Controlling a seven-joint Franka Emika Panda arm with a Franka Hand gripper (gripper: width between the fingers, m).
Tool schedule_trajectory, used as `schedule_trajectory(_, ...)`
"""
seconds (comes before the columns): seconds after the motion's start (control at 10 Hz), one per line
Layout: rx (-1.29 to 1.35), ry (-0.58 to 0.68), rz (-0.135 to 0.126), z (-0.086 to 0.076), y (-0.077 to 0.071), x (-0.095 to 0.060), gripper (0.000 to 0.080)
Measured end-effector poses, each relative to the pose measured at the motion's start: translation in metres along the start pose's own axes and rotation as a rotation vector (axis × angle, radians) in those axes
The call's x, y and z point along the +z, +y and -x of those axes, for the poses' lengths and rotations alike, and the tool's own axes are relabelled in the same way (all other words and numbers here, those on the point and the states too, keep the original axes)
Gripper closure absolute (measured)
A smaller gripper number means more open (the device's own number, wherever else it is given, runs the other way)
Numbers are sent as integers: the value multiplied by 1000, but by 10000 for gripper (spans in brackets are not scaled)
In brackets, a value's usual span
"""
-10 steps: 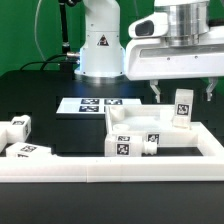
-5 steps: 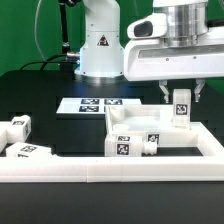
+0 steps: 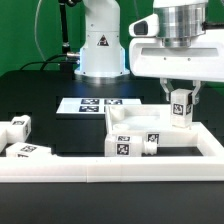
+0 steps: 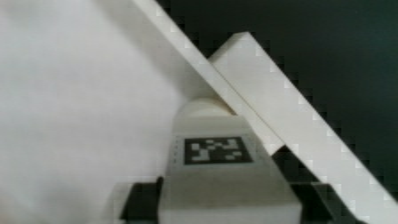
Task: Assemble one leg
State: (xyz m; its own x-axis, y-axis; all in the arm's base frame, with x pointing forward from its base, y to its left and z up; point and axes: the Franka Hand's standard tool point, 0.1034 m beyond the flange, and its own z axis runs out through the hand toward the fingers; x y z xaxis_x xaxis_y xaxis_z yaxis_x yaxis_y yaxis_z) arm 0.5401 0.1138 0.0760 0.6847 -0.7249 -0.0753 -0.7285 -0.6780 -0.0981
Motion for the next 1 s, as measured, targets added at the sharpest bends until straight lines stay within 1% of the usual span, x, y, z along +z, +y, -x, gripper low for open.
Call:
schedule_trajectory(0.1,131,-2,-6,0,0,0,515)
schedule_trajectory(0.3,415,-15,-29,3,-2,2,514)
schedule_trajectory(0.4,503,-22,-36,3,-2,2,514)
schedule_trajectory(0.5,645,-26,-44,3,-3,2,514)
schedule_trajectory(0.7,772,-31,-50,2,-4,2,514)
schedule_trajectory(0.9,707,-30,-47,2,-4,2,505)
schedule_trajectory(1.0,638,-38,-14,6,-4,1,305)
